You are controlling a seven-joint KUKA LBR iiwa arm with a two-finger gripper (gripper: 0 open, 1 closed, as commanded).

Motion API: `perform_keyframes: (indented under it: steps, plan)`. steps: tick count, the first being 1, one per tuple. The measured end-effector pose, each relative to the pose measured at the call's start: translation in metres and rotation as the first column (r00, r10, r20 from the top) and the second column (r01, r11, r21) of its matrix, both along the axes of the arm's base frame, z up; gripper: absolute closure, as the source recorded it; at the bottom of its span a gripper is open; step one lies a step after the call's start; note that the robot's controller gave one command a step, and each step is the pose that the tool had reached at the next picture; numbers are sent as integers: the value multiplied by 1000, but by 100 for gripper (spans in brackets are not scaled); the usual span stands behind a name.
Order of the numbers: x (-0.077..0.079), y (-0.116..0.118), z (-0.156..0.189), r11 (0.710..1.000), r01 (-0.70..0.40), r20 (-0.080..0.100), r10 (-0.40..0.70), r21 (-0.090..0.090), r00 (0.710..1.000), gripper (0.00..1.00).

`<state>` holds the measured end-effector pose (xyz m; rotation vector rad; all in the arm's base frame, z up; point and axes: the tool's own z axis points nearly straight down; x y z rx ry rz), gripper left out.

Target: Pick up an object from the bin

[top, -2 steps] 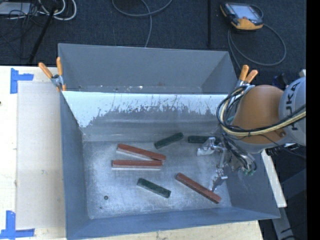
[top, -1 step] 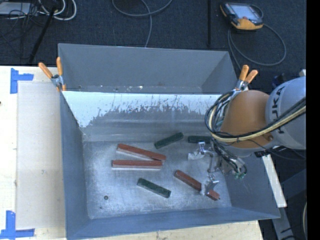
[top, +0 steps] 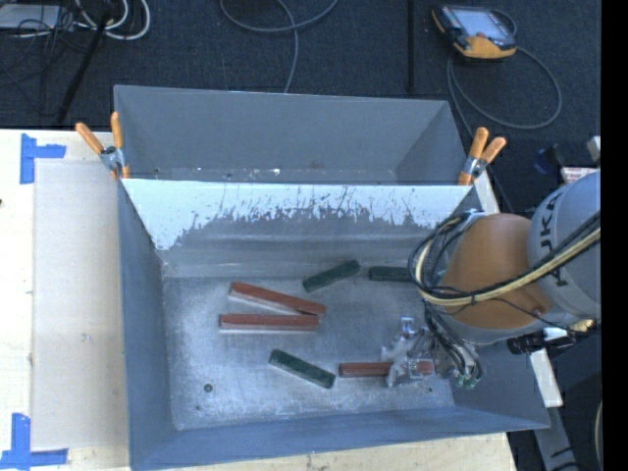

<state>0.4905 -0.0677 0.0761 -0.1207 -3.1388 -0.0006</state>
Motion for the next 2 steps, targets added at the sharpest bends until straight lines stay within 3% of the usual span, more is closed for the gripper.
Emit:
perform_keyframes:
  steps: [1,2]
  plan:
    - [0,0,0,1000,-1,0,1,0,1000,100]
    - [-13,23,164,1000,0,4,0,0,1000,100]
